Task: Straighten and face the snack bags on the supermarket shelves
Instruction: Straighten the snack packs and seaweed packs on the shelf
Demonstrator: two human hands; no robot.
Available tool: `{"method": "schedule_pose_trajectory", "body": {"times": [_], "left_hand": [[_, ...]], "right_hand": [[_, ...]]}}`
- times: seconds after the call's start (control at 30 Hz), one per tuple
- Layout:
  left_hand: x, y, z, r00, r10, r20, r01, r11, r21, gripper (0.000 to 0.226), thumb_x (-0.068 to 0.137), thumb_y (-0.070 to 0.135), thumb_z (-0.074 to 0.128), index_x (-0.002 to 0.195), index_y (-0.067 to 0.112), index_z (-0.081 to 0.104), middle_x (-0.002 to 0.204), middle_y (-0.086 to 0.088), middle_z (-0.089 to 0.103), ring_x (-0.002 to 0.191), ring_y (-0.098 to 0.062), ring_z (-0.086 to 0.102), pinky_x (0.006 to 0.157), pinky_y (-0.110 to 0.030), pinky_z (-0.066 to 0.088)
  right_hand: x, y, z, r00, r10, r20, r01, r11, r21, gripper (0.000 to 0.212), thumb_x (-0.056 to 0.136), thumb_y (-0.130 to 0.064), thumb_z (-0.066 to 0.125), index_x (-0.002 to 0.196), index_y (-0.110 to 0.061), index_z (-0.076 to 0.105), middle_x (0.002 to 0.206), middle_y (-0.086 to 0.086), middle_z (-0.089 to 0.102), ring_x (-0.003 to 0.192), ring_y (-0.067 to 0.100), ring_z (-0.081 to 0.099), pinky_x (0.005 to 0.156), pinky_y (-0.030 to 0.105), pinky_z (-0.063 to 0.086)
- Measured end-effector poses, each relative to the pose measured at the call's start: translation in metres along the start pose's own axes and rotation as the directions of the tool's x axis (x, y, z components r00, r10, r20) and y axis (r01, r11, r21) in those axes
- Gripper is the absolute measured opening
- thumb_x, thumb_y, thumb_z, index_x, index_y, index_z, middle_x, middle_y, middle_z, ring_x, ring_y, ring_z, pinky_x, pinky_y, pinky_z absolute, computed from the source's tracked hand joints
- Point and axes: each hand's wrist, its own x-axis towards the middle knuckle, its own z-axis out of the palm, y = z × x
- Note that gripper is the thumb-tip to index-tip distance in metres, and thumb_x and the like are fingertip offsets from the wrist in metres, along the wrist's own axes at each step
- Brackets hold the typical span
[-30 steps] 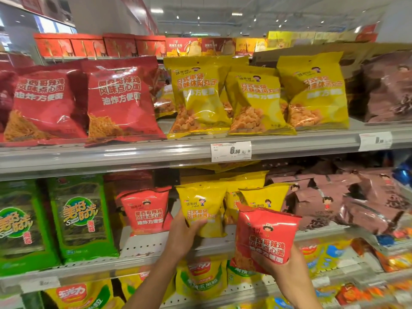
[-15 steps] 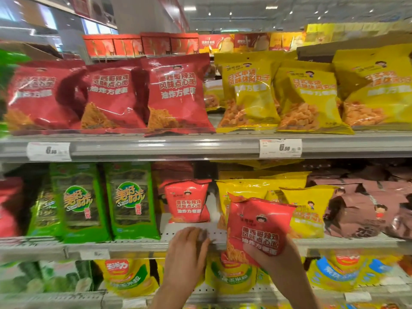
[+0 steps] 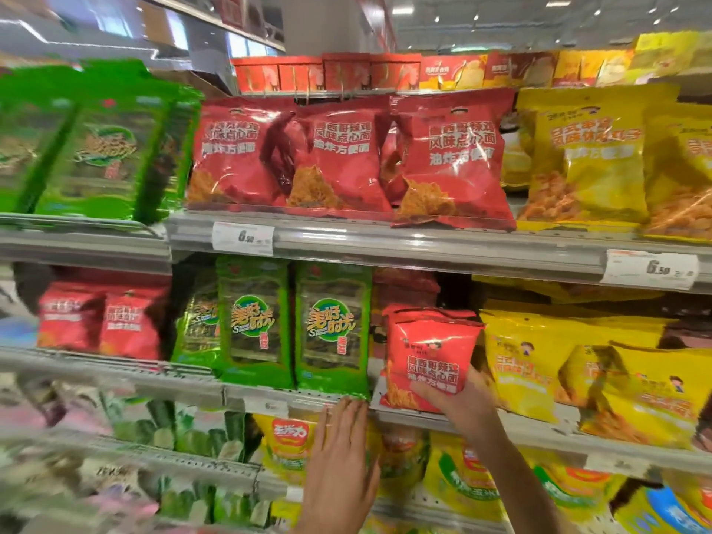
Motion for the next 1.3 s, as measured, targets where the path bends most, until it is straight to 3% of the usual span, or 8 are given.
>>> {"method": "schedule_pose_trajectory", "body": {"times": [0.3, 0.57, 0.8, 0.87, 0.93, 1.03, 1.23, 1.3], "left_hand": [[-0.002, 0.004, 0.002, 0.997, -0.055, 0.057, 0.064, 0.984, -0.168, 0.070, 0.080, 0.047, 0.067, 0.139, 0.010, 0.054, 0.142, -0.003, 0.054, 0.136, -0.024, 0.048, 0.105, -0.046, 0.047], [-0.006, 0.007, 0.004, 0.989, -0.108, 0.099, 0.126, 0.970, -0.208, 0.070, 0.096, 0.049, 0.038, 0.157, 0.021, 0.018, 0.163, 0.007, 0.016, 0.152, -0.011, 0.000, 0.125, -0.037, 0.010], [-0.007, -0.010, 0.009, 0.988, -0.046, 0.145, 0.087, 0.954, -0.288, 0.072, 0.095, 0.048, 0.039, 0.158, 0.022, 0.015, 0.164, 0.008, 0.010, 0.151, -0.008, -0.008, 0.125, -0.037, 0.009], [-0.007, -0.017, 0.010, 0.988, 0.001, 0.153, 0.052, 0.940, -0.337, 0.073, 0.095, 0.049, 0.038, 0.159, 0.022, 0.014, 0.165, 0.011, 0.006, 0.150, -0.006, -0.012, 0.125, -0.039, 0.009], [-0.008, -0.027, 0.009, 0.986, 0.065, 0.156, 0.003, 0.917, -0.399, 0.074, 0.095, 0.050, 0.038, 0.159, 0.024, 0.012, 0.164, 0.017, -0.001, 0.149, -0.002, -0.015, 0.125, -0.039, 0.007], [-0.013, -0.053, 0.002, 0.987, 0.110, 0.119, -0.041, 0.879, -0.475, 0.072, 0.092, 0.049, 0.045, 0.157, 0.027, 0.023, 0.163, 0.022, 0.004, 0.150, -0.001, -0.007, 0.124, -0.040, 0.013], [-0.029, -0.138, -0.004, 0.994, 0.085, -0.072, -0.107, 0.912, -0.397, 0.057, 0.085, 0.039, 0.063, 0.138, 0.020, 0.053, 0.152, 0.001, 0.042, 0.144, -0.021, 0.035, 0.114, -0.052, 0.035], [-0.032, -0.163, -0.005, 0.994, 0.065, -0.087, -0.092, 0.931, -0.354, 0.056, 0.083, 0.036, 0.067, 0.136, 0.020, 0.054, 0.150, -0.002, 0.044, 0.142, -0.023, 0.037, 0.114, -0.052, 0.036]], "right_hand": [[0.007, 0.014, -0.001, 0.998, 0.057, 0.019, -0.054, 0.985, -0.161, 0.037, 0.062, -0.050, 0.093, 0.086, -0.044, 0.065, 0.072, -0.033, 0.067, 0.076, -0.012, 0.060, 0.065, 0.016, 0.043], [-0.004, 0.020, 0.007, 1.000, -0.024, -0.011, 0.018, 0.917, -0.399, 0.059, 0.069, -0.065, 0.081, 0.115, -0.030, 0.070, 0.098, -0.011, 0.075, 0.075, 0.009, 0.061, 0.064, 0.024, 0.043], [-0.024, 0.020, 0.006, 0.960, -0.221, -0.173, 0.170, 0.948, -0.270, 0.057, 0.065, -0.024, 0.095, 0.114, -0.017, 0.066, 0.097, -0.008, 0.069, 0.098, 0.013, 0.067, 0.078, 0.024, 0.049], [-0.033, 0.023, 0.009, 0.948, -0.184, -0.258, 0.134, 0.971, -0.200, 0.063, 0.066, -0.022, 0.094, 0.120, -0.021, 0.062, 0.109, -0.003, 0.070, 0.109, 0.016, 0.066, 0.090, 0.036, 0.055], [-0.049, 0.024, 0.019, 0.884, -0.146, -0.443, 0.098, 0.987, -0.131, 0.063, 0.070, -0.036, 0.090, 0.123, -0.022, 0.060, 0.116, 0.010, 0.068, 0.107, 0.033, 0.066, 0.089, 0.056, 0.055], [-0.079, 0.017, 0.059, 0.674, -0.361, -0.644, 0.236, 0.932, -0.276, 0.049, 0.081, -0.044, 0.071, 0.109, -0.006, 0.060, 0.107, 0.022, 0.063, 0.099, 0.046, 0.061, 0.087, 0.057, 0.052], [-0.079, -0.029, 0.143, 0.834, -0.323, -0.447, 0.274, 0.946, -0.172, 0.032, 0.094, -0.032, 0.068, 0.121, -0.017, 0.062, 0.117, 0.001, 0.065, 0.108, 0.021, 0.063, 0.095, 0.015, 0.044], [-0.058, -0.041, 0.157, 0.885, -0.292, -0.364, 0.235, 0.953, -0.193, 0.054, 0.092, -0.027, 0.072, 0.140, -0.012, 0.052, 0.136, 0.003, 0.058, 0.124, 0.019, 0.057, 0.107, 0.027, 0.044]]}}
